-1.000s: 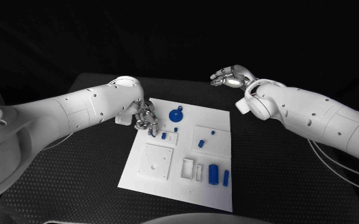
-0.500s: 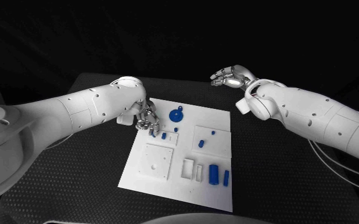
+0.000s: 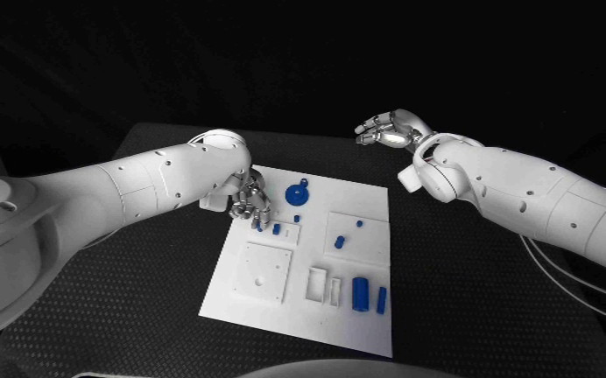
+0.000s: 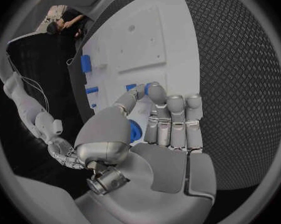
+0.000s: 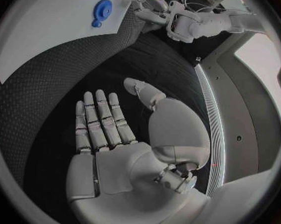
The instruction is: Assemble the parts on the task board
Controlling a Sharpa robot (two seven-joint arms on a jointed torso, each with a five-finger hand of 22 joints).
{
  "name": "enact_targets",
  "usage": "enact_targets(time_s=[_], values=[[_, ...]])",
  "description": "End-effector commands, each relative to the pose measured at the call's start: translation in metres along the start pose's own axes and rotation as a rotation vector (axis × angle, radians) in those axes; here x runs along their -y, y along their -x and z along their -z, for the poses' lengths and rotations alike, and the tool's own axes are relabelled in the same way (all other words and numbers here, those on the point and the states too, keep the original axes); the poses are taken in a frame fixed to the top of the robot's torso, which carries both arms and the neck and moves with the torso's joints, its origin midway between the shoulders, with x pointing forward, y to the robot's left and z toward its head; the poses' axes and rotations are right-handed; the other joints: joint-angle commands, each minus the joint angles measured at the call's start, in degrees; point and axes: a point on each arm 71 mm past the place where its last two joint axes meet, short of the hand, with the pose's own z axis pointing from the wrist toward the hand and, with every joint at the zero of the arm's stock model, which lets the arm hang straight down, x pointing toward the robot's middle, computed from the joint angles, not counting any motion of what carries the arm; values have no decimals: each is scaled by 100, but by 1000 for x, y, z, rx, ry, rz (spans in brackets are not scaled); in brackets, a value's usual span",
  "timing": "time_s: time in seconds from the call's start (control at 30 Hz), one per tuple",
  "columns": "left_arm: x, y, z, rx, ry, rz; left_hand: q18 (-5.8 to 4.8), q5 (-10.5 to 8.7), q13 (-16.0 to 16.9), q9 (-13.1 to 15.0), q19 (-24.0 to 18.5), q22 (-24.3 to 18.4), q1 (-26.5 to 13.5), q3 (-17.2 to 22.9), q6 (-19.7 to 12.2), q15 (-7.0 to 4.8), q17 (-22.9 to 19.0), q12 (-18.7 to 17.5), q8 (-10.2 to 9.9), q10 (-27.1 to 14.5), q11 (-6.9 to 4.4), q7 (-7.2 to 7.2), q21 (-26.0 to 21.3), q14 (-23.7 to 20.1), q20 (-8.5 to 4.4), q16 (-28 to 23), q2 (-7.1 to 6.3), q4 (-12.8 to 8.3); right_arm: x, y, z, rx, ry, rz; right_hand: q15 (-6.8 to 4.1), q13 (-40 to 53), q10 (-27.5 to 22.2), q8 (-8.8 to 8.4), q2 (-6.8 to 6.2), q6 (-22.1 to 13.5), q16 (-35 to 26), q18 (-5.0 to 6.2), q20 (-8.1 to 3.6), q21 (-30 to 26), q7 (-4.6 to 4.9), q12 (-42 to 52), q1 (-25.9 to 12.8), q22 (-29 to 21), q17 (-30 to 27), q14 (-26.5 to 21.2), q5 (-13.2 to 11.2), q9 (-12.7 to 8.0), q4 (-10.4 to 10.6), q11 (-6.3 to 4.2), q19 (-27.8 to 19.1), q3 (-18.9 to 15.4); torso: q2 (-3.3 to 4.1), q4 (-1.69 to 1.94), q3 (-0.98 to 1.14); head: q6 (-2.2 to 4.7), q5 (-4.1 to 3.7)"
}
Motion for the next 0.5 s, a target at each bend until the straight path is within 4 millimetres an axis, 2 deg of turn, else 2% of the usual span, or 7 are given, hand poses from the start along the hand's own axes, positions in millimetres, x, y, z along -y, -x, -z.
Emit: enact_targets(time_s=[0.03,0.17,0.3,0.4,0.5], values=[[8,-2,-1,4,-21,-9,98,559,5,-4,44,74,-37,558,194,-81,-4,37,33,116,-97,-143,27,74,-608,22,32,-46,-1,-1,0,-15,11,4,8,-6,30,32,3,26,21,-117,-8,-32,13,-9,28,6,-6,-12,10,-7,-21,0,16,-23,1,0,-1,3,-2],[8,-4,-3,0,-21,-10,102,530,1,-3,52,73,-46,568,192,-86,-9,31,26,115,-100,-145,29,78,-612,17,40,-49,-1,-1,0,-14,11,4,8,-6,30,32,3,26,21,-117,-8,-34,13,-9,28,7,-6,-13,14,-7,-22,1,16,-23,2,-3,-5,-2,-7],[7,-5,-5,17,-15,2,113,402,-15,-1,61,70,-23,603,173,-100,-24,6,-1,103,-101,-143,31,81,-623,-2,34,-52,-1,-1,0,-15,11,3,8,-6,30,32,3,26,21,-117,-8,-35,14,-9,29,8,-6,-13,17,-7,-22,1,17,-23,1,-2,-5,-5,-7],[6,-4,-6,43,-7,19,112,51,-36,-10,81,54,12,618,118,-114,-47,-23,-60,100,-81,-120,20,87,-627,-33,42,-39,-1,-1,0,-14,12,3,8,-6,30,32,2,26,22,-117,-8,-36,14,-9,28,9,-7,-13,19,-8,-21,1,17,-23,1,5,-5,-13,-16],[4,-4,-6,48,-9,24,106,-198,-18,-19,97,38,29,620,91,-127,-63,-25,-100,88,-60,-101,3,86,-628,-55,40,-27,-1,-1,0,-14,12,3,9,-6,30,32,2,26,22,-117,-8,-37,14,-9,27,9,-7,-13,21,-8,-21,2,17,-23,0,6,-7,-17,-23]])
